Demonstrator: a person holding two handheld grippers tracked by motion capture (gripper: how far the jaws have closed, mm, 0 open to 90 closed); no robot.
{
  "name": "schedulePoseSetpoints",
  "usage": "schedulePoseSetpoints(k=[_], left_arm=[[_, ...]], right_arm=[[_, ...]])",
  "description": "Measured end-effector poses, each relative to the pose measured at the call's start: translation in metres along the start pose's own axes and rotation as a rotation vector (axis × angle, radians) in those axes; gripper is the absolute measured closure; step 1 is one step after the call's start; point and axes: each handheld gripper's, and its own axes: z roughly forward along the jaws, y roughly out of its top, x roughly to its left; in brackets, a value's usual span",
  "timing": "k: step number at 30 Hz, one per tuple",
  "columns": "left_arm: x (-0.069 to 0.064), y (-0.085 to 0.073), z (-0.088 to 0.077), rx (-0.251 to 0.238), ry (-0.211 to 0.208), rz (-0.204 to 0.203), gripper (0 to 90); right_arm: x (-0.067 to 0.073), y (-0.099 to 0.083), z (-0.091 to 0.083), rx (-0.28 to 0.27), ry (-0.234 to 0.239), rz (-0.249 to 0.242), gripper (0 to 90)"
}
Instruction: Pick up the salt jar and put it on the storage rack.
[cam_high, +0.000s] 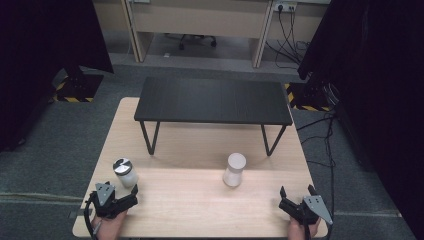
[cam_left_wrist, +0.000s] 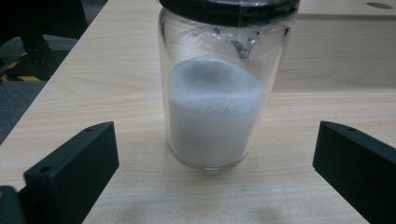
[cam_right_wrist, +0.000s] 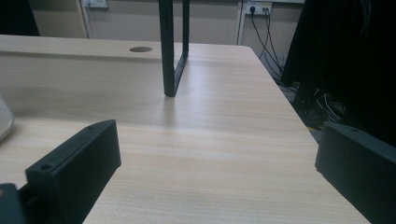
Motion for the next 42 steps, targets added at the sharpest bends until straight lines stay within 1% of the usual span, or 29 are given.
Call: schedulePoseSetpoints(k=[3, 6, 8, 10, 12, 13, 15, 16, 18, 21, 24, 25, 26, 28, 32, 34, 35, 36, 38, 42], left_arm=[[0.001, 0.001, 0.001, 0.007, -0.003, -0.004, 0.0], [0.001, 0.003, 0.001, 0.013, -0.004, 0.003, 0.0], [0.003, 0.003, 0.001, 0.013, -0.014, 0.006, 0.0], [0.006, 0.003, 0.000, 0.006, -0.029, -0.013, 0.0], [0.008, 0.004, 0.000, 0.006, -0.033, -0.019, 0.0], [0.008, 0.004, 0.000, 0.001, -0.036, -0.017, 0.0], [0.006, 0.006, -0.001, -0.009, -0.041, 0.002, 0.0], [0.006, 0.006, -0.001, -0.009, -0.041, 0.002, 0.0], [0.005, 0.011, 0.002, -0.005, -0.039, 0.011, 0.0], [0.005, 0.015, 0.006, -0.005, -0.048, 0.002, 0.0], [0.005, 0.018, 0.007, -0.010, -0.053, 0.004, 0.0], [0.007, 0.020, 0.010, -0.012, -0.072, -0.002, 0.0], [0.007, 0.022, 0.012, -0.005, -0.078, -0.006, 0.0], [0.007, 0.023, 0.014, 0.000, -0.078, -0.005, 0.0], [0.006, 0.027, 0.016, -0.005, -0.077, -0.001, 0.0], [0.004, 0.029, 0.017, -0.002, -0.073, 0.010, 0.0], [0.003, 0.031, 0.018, -0.001, -0.072, 0.009, 0.0], [0.004, 0.032, 0.020, -0.002, -0.080, 0.001, 0.0], [0.004, 0.035, 0.022, 0.002, -0.083, 0.003, 0.0], [0.004, 0.039, 0.025, -0.001, -0.076, 0.005, 0.0]], right_arm=[[0.000, 0.000, 0.000, 0.001, 0.001, -0.002, 0.2], [0.000, 0.000, 0.000, 0.001, 0.003, -0.003, 0.2], [0.000, 0.000, 0.000, 0.001, 0.003, -0.003, 0.2], [-0.001, 0.000, 0.000, 0.002, 0.004, -0.003, 0.3], [0.000, 0.000, 0.000, 0.001, 0.005, -0.004, 0.3], [0.000, 0.000, 0.000, 0.001, 0.005, -0.004, 0.3], [0.000, 0.000, 0.000, 0.001, 0.005, -0.006, 0.3], [0.000, 0.000, 0.000, 0.001, 0.005, -0.006, 0.3], [0.000, 0.000, 0.000, 0.002, 0.005, -0.007, 0.3], [0.000, 0.000, 0.000, 0.003, 0.005, -0.008, 0.2], [0.000, 0.000, 0.000, 0.002, 0.005, -0.010, 0.3], [0.000, 0.000, 0.000, 0.003, 0.004, -0.011, 0.3], [0.000, 0.000, 0.000, 0.003, 0.004, -0.013, 0.2], [0.001, 0.000, 0.000, 0.003, 0.003, -0.015, 0.2], [0.002, 0.001, 0.001, 0.008, 0.005, -0.031, 0.3], [0.001, 0.001, 0.001, 0.007, 0.006, -0.029, 0.3], [0.002, 0.001, 0.001, 0.008, 0.005, -0.031, 0.2], [0.002, 0.001, 0.001, 0.008, 0.006, -0.033, 0.2], [0.002, 0.001, 0.001, 0.009, 0.005, -0.036, 0.3], [0.002, 0.001, 0.001, 0.009, 0.006, -0.038, 0.3]])
